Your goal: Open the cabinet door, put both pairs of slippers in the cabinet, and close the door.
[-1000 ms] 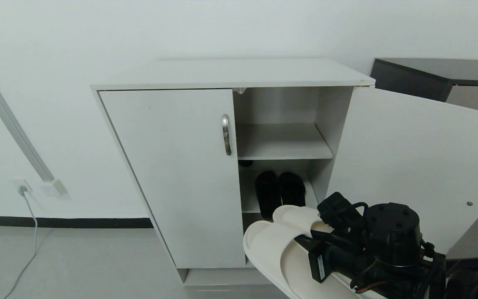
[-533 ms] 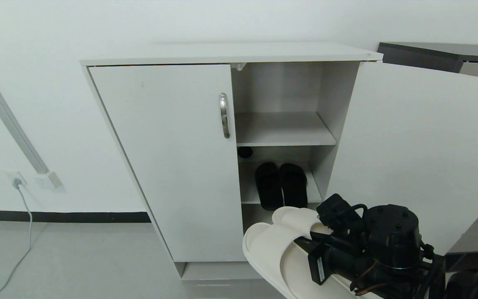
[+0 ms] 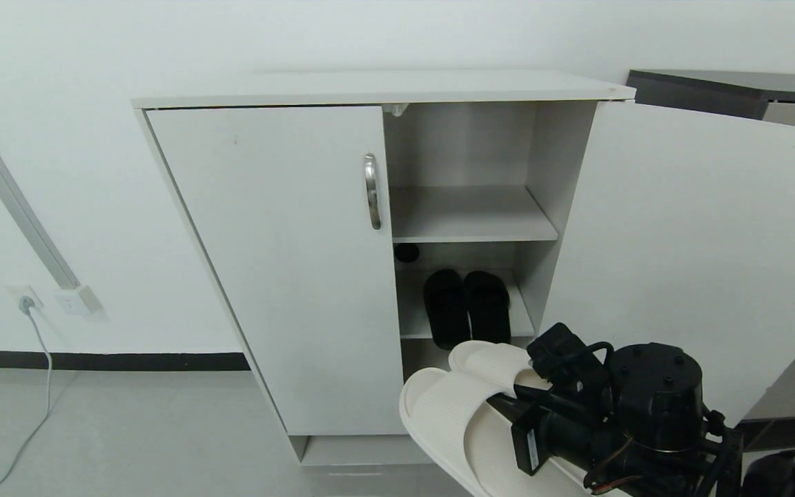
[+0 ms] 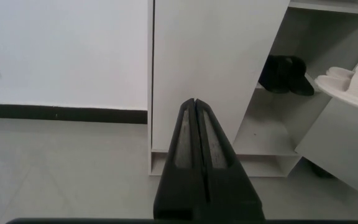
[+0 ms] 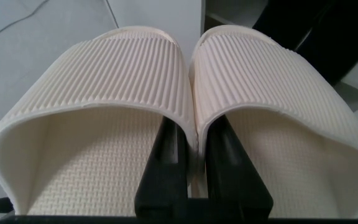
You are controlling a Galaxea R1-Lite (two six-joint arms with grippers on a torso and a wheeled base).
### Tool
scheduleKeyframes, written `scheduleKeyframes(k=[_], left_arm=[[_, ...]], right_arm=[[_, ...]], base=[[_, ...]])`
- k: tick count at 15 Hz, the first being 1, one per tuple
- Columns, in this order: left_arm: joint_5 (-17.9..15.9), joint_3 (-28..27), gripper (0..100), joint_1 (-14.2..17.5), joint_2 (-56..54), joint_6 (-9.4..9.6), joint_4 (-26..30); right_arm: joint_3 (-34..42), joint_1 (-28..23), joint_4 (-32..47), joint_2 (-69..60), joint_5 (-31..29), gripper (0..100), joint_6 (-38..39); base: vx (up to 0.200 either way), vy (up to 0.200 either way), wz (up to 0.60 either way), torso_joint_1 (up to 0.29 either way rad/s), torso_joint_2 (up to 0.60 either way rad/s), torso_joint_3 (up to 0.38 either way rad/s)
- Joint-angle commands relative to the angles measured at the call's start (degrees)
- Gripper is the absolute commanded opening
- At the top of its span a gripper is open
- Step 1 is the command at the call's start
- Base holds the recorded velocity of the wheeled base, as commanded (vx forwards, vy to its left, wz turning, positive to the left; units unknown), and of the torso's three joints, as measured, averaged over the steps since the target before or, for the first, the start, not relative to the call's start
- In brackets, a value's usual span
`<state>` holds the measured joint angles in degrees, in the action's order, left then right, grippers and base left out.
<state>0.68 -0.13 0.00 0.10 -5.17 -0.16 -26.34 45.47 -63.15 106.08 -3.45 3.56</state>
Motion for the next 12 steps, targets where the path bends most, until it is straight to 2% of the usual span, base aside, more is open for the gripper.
scheduleKeyframes(k=[1, 5, 7, 8, 10, 12], left_arm=[[0.02, 0.05, 0, 0.00, -0.01, -0.02, -0.02], [0.02, -0.04, 0, 0.00, 0.08, -0.02, -0.02], [-0.07, -0.04, 0, 0.00, 0.08, 0.07, -0.02], [-0.07, -0.04, 0, 0.00, -0.01, 0.07, -0.02], [-0.07, -0.04, 0, 0.00, 0.08, 0.07, -0.02], [-0.07, 0.05, 0, 0.00, 0.08, 0.07, -0.02]], right_arm=[[0.06, 0.14, -0.05, 0.35, 0.02, 0, -0.04], [-1.61, 0.67, -0.31, 0.70, -0.77, 0, -0.04], [-9.87, 2.52, 4.08, 2.81, -11.58, 0, 1.01], [-18.57, 4.10, 14.10, 4.40, -21.60, 0, 5.32], [-28.32, 6.47, 33.00, 3.96, -31.00, 0, 10.15], [-36.85, 8.41, 50.05, 1.94, -31.62, 0, 15.25]], base=[[0.000, 0.000, 0.00, 0.000, 0.00, 0.000], [0.000, 0.000, 0.00, 0.000, 0.00, 0.000], [0.000, 0.000, 0.00, 0.000, 0.00, 0.000], [0.000, 0.000, 0.00, 0.000, 0.00, 0.000], [0.000, 0.000, 0.00, 0.000, 0.00, 0.000], [0.000, 0.000, 0.00, 0.000, 0.00, 0.000]])
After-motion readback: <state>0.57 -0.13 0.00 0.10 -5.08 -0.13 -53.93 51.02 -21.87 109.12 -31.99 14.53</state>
